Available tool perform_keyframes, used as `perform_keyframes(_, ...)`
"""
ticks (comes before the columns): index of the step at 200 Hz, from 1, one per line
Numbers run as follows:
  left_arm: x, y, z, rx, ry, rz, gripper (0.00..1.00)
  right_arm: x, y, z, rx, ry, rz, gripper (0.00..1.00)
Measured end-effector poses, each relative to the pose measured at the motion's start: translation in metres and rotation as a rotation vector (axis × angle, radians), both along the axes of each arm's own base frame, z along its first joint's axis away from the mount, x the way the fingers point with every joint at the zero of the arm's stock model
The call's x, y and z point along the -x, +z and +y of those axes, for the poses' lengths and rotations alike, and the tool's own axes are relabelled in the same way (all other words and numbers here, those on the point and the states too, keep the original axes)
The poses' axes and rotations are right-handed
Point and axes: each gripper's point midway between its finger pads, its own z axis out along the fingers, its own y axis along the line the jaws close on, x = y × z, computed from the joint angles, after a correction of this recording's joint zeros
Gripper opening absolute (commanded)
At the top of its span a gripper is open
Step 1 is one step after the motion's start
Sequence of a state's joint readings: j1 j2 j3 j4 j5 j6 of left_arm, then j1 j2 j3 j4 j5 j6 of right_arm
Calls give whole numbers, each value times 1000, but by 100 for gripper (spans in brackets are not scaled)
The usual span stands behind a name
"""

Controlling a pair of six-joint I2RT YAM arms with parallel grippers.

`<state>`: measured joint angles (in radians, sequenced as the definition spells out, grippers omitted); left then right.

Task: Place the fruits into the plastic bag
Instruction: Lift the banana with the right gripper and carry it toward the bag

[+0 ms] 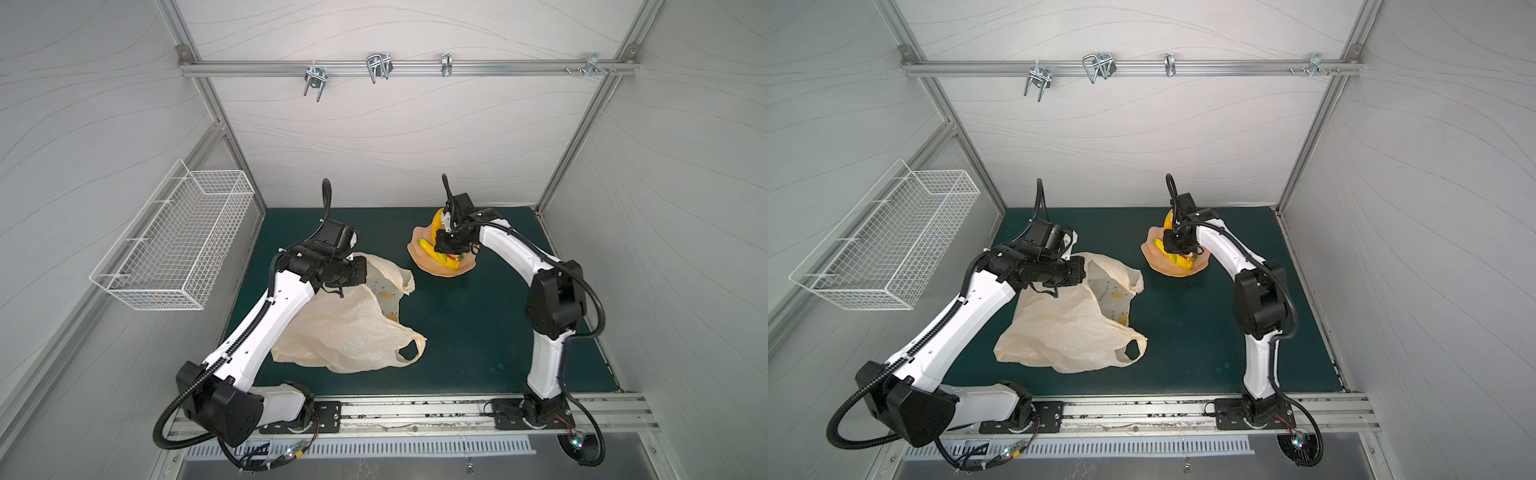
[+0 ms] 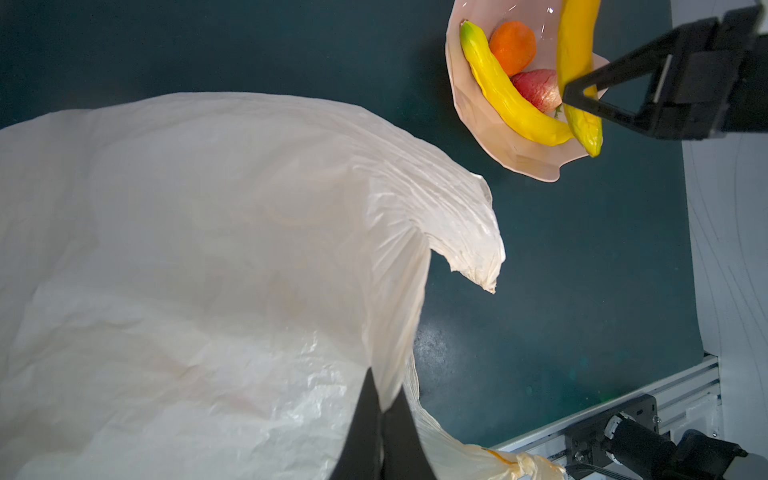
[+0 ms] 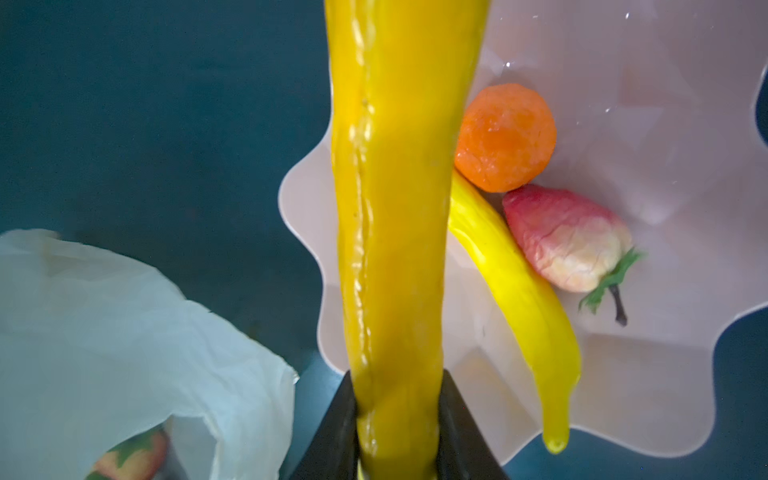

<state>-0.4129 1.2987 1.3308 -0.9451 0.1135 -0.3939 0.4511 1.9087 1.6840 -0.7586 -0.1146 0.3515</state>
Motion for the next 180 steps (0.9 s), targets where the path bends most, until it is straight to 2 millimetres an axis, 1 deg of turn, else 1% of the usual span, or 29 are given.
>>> perform_keyframes(15,0,0,0,0,0,0,0,20,7,-2,-51,-5,9,19)
perform_keyframes(35,0,0,0,0,0,0,0,47,10,-3,-126,-5,31,19)
perform_keyframes(72,0,0,0,0,0,1,0,96,1,-1,-240,16,82,20)
perform_keyframes(96,-1,-3,-1,-2,-2,10,0,127,-5,3,-310,51,107,20)
perform_keyframes(115,-1,-5,-1,-4,-2,15,0,148,-8,8,-352,91,118,20)
perform_keyframes(147,-2,-6,-1,-6,-3,18,0,177,-10,16,-383,170,118,20)
perform_keyframes(180,-2,-6,-2,-3,-5,21,0,192,-9,27,-388,252,98,20)
